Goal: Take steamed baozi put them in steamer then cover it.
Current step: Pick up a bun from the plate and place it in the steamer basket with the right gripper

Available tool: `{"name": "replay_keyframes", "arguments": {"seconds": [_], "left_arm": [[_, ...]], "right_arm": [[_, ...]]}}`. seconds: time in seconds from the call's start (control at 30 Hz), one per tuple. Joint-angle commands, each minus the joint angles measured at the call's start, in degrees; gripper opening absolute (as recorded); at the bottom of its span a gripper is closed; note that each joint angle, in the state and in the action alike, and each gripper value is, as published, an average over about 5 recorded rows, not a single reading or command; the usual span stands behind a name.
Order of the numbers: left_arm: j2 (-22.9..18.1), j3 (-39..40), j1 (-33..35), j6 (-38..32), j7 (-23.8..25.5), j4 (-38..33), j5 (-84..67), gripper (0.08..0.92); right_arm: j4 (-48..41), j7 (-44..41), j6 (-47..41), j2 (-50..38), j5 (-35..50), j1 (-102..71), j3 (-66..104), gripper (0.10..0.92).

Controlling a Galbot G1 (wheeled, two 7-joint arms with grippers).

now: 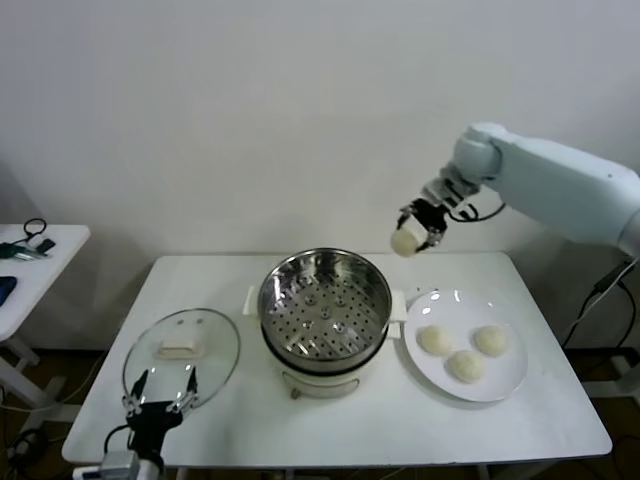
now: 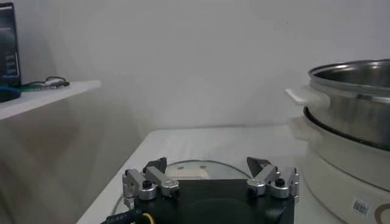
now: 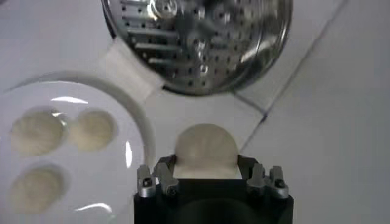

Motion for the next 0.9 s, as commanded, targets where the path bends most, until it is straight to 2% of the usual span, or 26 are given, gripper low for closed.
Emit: {"name": "replay_keyframes", "arguments": {"seconds": [0.03, 0.43, 0.73, 0.9], "left_arm": [[0.14, -0.16, 0.02, -0.03, -0.02, -0.11, 0.11, 0.823], [0.18, 0.23, 0.53, -0.68, -0.13, 0.30, 1.09, 0.823], [0.24, 0.22, 0.58, -1.57, -0.43, 1.28, 1.20, 0.823], [0.35, 0.10, 0.29, -1.70, -0.54, 1.58, 1.15, 0.823]], "right_arm": [[8.53, 2.70, 12.30, 8.85, -4.27, 5.24, -5.75, 0.679], [-9.02, 6.37, 17.35, 18.09, -22.94, -14.13, 1.03, 0.679], [-20.14, 7.71, 19.86, 22.52, -26.11, -18.07, 4.15, 0.679], [-23.55, 7.93, 20.74, 24.06, -26.36, -18.62, 5.20, 0.679]]}}
